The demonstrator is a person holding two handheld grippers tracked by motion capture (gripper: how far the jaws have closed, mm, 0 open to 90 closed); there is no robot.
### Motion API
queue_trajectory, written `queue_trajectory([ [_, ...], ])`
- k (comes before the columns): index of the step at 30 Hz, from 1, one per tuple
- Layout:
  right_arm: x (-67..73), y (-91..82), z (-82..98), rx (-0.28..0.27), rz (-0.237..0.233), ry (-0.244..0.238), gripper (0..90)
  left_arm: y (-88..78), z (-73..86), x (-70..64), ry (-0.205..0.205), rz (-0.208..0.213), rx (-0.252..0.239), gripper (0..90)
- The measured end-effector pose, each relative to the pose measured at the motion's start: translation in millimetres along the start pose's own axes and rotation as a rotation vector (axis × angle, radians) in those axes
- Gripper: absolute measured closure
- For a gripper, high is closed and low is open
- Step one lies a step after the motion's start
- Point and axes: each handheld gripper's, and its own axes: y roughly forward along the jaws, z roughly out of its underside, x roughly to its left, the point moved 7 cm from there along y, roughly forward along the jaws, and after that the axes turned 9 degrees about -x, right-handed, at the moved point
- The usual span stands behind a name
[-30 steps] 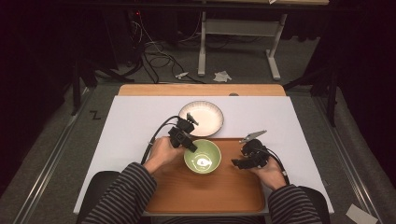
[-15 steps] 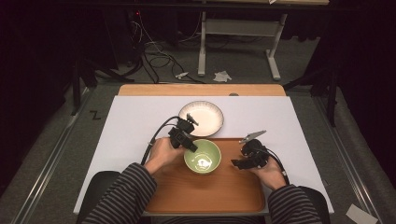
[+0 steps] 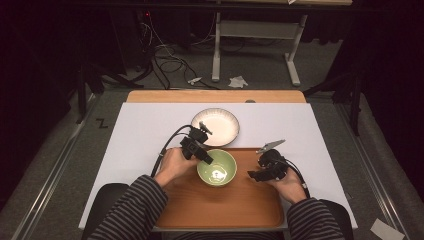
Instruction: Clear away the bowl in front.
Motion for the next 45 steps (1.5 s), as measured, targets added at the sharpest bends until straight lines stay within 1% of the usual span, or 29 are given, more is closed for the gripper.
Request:
queue_trajectory([
  [3,0.1,0.0,0.0,0.002,0.002,0.0,40.7,-1.5,-0.3,-1.1,0.007,0.001,-0.007,59.9],
  [8,-0.4,-0.5,0.0,0.003,0.005,0.001,40.7,-11.0,-5.4,-5.5,0.033,0.002,-0.05,53.6],
  [11,-0.2,-0.5,-0.1,0.002,0.004,0.001,40.7,-17.6,-8.7,-7.5,0.034,0.009,-0.072,51.9],
  [12,0.7,-0.8,0.4,0.006,0.006,0.013,40.7,-20.1,-9.7,-8.8,0.036,0.014,-0.08,51.5],
  [13,0.5,-0.8,0.5,0.007,0.007,0.012,40.7,-23.2,-11.0,-11.0,0.031,0.019,-0.093,51.3],
  [14,-0.2,-0.4,0.2,0.004,0.005,0.001,40.7,-26.1,-11.6,-11.9,0.039,0.025,-0.093,51.1],
  [18,0.2,0.8,0.2,0.003,0.002,0.0,40.7,-32.7,-14.6,-14.6,0.041,0.038,-0.114,50.4],
  [21,0.7,0.6,0.2,0.004,0.004,0.0,40.7,-36.8,-18.4,-14.5,0.028,0.041,-0.132,50.4],
  [22,0.4,0.6,0.3,0.004,0.004,0.0,40.7,-38.1,-19.0,-14.0,0.027,0.042,-0.13,50.3],
  [25,0.4,0.6,0.3,0.005,0.002,0.001,40.7,-42.2,-22.1,-12.7,0.02,0.043,-0.143,50.2],
  [31,1.4,0.6,1.4,0.016,0.004,0.007,40.6,-46.5,-25.6,-9.7,0.016,0.041,-0.157,50.0],
  [34,0.7,1.1,1.3,0.015,-0.001,-0.003,40.5,-48.5,-27.4,-6.8,0.014,0.037,-0.169,49.6],
  [40,0.4,1.3,1.3,0.016,-0.001,-0.007,40.3,-56.7,-33.2,-3.2,-0.014,0.045,-0.195,48.8],
  [45,0.5,1.2,1.3,0.016,0.0,-0.003,40.3,-61.6,-35.1,2.2,-0.034,0.038,-0.222,48.8],
])
